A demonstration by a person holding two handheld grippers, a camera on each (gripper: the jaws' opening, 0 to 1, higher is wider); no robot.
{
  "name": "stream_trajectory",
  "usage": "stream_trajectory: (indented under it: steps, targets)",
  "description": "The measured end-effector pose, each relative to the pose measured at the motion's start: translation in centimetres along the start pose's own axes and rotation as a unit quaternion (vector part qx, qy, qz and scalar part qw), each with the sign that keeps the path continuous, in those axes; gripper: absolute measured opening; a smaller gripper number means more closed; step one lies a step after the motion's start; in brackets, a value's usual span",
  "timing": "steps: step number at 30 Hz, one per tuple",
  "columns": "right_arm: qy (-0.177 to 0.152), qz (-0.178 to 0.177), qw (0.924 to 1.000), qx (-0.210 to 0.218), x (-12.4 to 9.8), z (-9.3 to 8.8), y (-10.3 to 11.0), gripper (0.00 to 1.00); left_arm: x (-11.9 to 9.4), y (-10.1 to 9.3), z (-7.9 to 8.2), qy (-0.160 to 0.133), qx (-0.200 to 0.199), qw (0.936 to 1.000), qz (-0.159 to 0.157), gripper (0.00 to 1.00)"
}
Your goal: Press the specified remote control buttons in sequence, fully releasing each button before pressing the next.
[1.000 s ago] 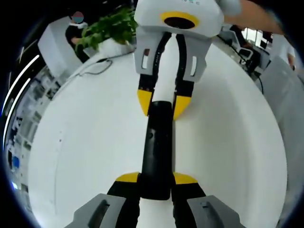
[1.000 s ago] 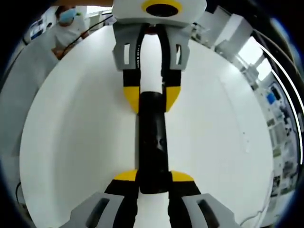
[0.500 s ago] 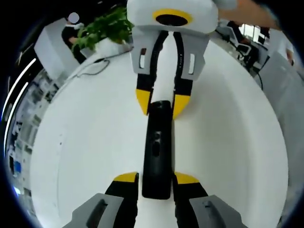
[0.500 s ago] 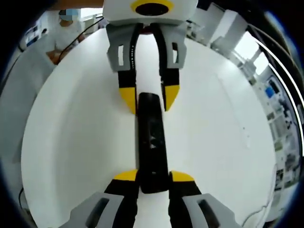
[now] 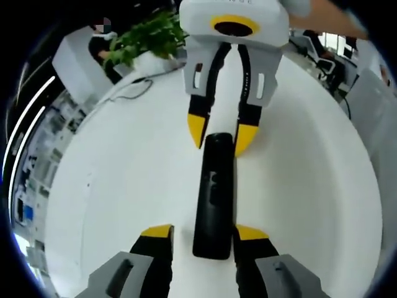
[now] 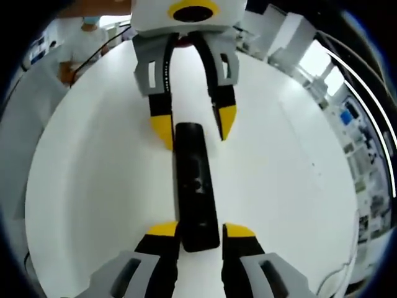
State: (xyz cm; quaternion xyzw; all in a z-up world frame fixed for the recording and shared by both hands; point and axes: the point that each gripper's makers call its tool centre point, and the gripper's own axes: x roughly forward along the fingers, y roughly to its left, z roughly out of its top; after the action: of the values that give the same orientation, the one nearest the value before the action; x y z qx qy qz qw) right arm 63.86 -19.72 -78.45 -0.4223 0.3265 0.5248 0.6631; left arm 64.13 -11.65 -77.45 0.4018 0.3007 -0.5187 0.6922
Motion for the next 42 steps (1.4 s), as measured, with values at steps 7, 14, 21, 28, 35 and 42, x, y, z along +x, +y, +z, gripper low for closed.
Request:
stream_trajectory:
  steps: [7,14,21,28,35,42]
  targets:
    - [-0.026,-0.018,0.9991,0.027,-0.4,0.0,0.1,0.26,-0.4,0.4,-0.6,0.003,-0.003,0.9997,0.023,0.47]
    - [-0.061,-0.028,0.9957,0.065,-1.6,0.7,0.0,0.27,-1.6,0.5,0.1,-0.041,-0.080,0.9955,0.033,0.48]
    - [-0.090,-0.036,0.9914,0.088,-3.0,1.5,0.8,0.27,-2.5,-1.0,0.4,-0.066,-0.109,0.9912,0.035,0.49]
    - [-0.112,-0.047,0.9871,0.104,-4.5,2.1,1.7,0.28,-4.4,-1.5,1.9,-0.138,-0.211,0.9669,0.042,0.50]
    - [-0.144,-0.069,0.9777,0.137,-6.7,2.9,2.0,0.29,-6.8,-2.0,2.0,-0.157,-0.218,0.9611,0.065,0.50]
    - [-0.166,-0.085,0.9700,0.156,-8.9,3.4,2.8,0.30,-9.0,-3.1,1.8,-0.172,-0.231,0.9537,0.085,0.50]
